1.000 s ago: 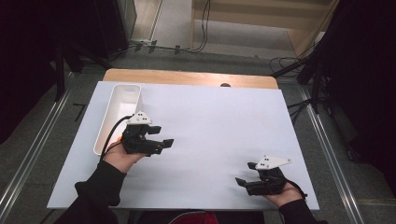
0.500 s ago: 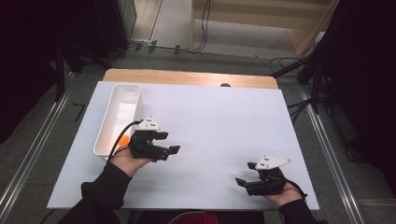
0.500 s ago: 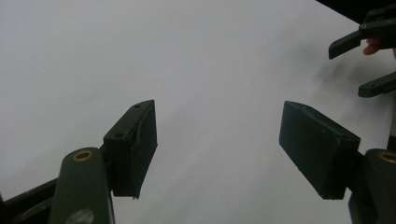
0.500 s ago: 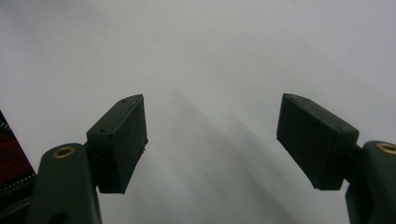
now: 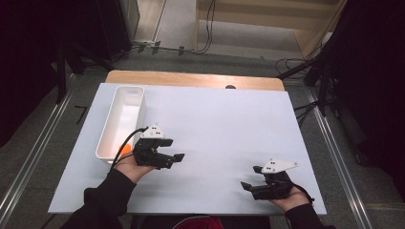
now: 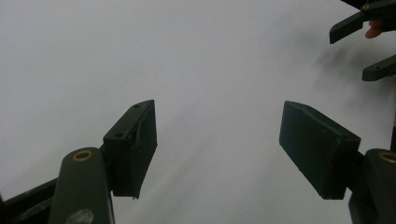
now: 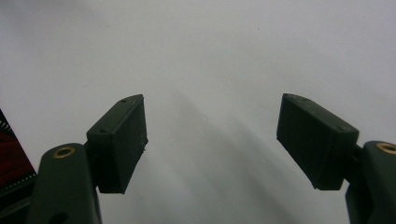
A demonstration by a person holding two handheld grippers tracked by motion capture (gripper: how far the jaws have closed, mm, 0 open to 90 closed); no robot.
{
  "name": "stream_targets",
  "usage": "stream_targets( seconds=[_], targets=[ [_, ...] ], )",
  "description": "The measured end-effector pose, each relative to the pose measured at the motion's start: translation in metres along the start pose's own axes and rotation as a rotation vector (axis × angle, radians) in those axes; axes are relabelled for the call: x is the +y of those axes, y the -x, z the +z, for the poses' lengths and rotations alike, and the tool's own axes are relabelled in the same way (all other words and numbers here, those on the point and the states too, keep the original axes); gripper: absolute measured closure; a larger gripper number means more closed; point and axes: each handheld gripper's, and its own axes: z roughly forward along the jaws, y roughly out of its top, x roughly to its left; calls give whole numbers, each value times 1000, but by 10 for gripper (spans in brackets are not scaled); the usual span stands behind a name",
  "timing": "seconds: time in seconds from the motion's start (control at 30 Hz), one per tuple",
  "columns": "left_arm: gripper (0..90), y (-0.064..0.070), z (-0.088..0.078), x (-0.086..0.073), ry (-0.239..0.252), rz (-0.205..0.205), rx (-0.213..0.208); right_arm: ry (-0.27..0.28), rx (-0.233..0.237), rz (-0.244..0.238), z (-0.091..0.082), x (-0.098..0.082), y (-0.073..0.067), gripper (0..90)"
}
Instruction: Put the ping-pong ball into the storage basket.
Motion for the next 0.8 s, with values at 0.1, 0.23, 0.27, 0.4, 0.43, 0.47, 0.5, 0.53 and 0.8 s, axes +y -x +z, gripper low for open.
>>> stream_targets(
  seconds=[0.1, 0.23, 0.27, 0.4, 0.43, 0.47, 0.5, 0.53, 0.8],
  targets=[
    [279, 2, 0, -3, -6, 15, -1, 0, 1, 1, 0, 0, 0, 230],
    [279, 2, 1, -8, -23, 21, -8, 0, -1, 0, -1, 0, 0, 231],
    [278, 1, 1, -9, -21, 22, -11, 0, 0, 0, -1, 0, 0, 231],
    [279, 0, 1, -13, -25, 3, -26, 2, -2, -2, -1, 0, 0, 231],
    [278, 0, 1, -14, -25, 8, -27, 2, -2, -3, -1, 0, 0, 231],
    [279, 0, 1, -15, -30, 12, -32, 2, -2, -2, -1, 0, 0, 231],
    [279, 0, 1, -16, -27, 11, -36, 2, -2, -1, -1, 0, 0, 231],
    [279, 0, 0, -17, -27, 12, -39, 1, -2, 0, -1, 0, 0, 231],
    [278, 3, -3, -25, -40, 34, -60, 2, -1, -3, -1, 0, 0, 231]
  ],
)
